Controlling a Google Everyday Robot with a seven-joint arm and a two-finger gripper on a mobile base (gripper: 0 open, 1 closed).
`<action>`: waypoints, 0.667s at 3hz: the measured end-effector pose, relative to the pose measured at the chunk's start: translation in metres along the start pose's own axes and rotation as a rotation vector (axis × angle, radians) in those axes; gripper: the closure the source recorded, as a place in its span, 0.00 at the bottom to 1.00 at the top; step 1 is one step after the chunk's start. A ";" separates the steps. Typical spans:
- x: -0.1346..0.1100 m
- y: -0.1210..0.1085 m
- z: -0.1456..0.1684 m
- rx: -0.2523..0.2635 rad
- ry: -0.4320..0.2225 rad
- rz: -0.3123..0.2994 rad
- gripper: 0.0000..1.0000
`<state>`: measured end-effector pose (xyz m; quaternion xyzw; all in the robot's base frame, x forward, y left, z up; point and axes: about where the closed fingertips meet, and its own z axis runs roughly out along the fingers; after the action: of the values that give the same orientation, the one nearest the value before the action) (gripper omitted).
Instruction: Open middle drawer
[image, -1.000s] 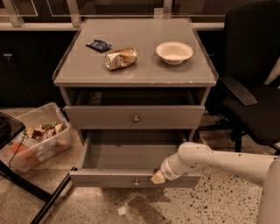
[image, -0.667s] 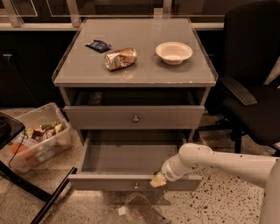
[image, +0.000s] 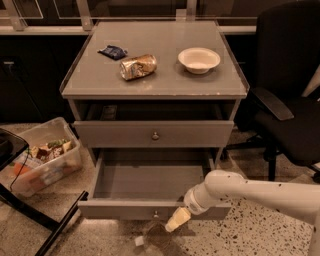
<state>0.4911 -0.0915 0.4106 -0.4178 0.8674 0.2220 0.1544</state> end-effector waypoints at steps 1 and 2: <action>0.000 0.000 0.000 0.000 0.000 0.000 0.00; -0.005 -0.003 -0.010 0.016 -0.068 -0.005 0.00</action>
Offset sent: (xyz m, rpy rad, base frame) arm 0.0143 -0.0117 0.0292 0.1130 -0.1383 -0.0593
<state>0.4960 -0.0945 0.4205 -0.4108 0.8624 0.2286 0.1878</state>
